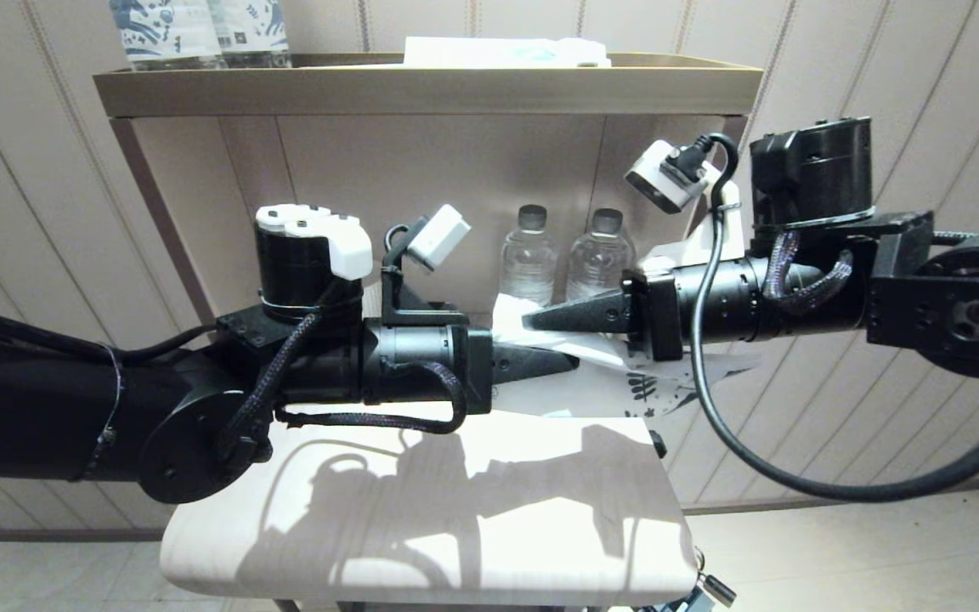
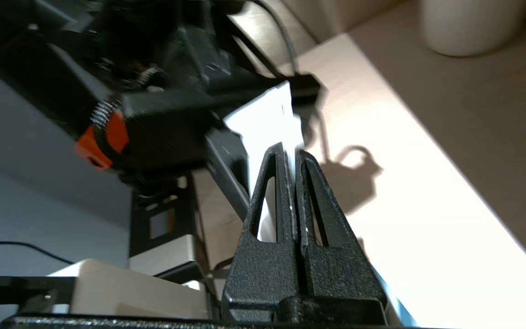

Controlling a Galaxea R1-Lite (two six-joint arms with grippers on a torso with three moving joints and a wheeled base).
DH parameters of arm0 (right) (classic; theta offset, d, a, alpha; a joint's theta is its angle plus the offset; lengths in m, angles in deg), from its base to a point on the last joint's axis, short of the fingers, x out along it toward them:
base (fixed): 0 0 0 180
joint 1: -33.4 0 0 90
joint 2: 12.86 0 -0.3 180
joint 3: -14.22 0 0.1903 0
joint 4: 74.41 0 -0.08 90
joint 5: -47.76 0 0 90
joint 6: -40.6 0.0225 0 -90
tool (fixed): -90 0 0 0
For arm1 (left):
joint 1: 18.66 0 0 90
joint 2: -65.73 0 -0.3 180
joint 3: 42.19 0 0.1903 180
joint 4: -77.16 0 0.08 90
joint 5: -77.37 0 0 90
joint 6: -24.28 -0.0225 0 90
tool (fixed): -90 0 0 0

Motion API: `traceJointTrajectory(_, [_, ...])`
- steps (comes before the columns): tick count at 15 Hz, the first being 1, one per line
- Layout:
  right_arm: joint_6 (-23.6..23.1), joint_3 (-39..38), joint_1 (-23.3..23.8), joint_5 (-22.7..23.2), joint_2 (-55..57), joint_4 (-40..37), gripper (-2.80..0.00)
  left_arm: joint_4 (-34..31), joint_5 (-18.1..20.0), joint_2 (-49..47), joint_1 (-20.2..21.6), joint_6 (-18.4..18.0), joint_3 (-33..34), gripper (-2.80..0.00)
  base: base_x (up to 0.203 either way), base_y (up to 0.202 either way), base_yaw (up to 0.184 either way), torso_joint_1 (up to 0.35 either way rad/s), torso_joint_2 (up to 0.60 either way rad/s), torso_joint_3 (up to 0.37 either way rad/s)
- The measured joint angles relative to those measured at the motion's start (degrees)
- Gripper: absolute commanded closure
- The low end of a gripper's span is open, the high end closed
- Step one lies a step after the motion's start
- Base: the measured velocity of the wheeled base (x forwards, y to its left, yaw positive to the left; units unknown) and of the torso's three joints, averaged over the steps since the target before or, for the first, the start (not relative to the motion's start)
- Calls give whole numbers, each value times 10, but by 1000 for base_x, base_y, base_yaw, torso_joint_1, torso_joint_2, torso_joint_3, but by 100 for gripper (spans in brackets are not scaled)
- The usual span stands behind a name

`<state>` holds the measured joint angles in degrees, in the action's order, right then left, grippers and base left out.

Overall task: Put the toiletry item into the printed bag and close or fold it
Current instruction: Hand it to the other hand

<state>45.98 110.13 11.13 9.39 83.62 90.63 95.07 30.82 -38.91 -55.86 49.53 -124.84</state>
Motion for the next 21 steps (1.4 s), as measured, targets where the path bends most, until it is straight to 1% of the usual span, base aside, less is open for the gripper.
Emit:
traceJointTrajectory(2, [0,-5,8,-5,-7,0,0,0,-1,0,4,0,0,0,0,0,0,0,0,0])
traceJointTrajectory(4, [-1,-15,3,-4,-16,0,0,-1,1,-1,-1,0,0,0,0,0,0,0,0,0])
traceJointTrajectory(9, [-2,-27,9,-1,-36,1,0,-3,2,-1,0,1,-1,0,0,0,0,0,0,0])
traceJointTrajectory(11, [-2,-24,9,-1,-41,0,0,-11,25,2,1,2,-2,0,0,0,0,0,0,0])
traceJointTrajectory(12, [-2,-23,9,-1,-45,0,0,-21,43,5,1,3,-4,0,0,0,0,0,0,0])
traceJointTrajectory(13, [-2,-23,9,-1,-50,0,0,-33,51,8,1,2,-8,0,0,0,0,0,0,0])
traceJointTrajectory(21, [0,-22,7,-2,-88,-4,0,-163,52,19,4,-2,-78,0,0,0,0,0,0,0])
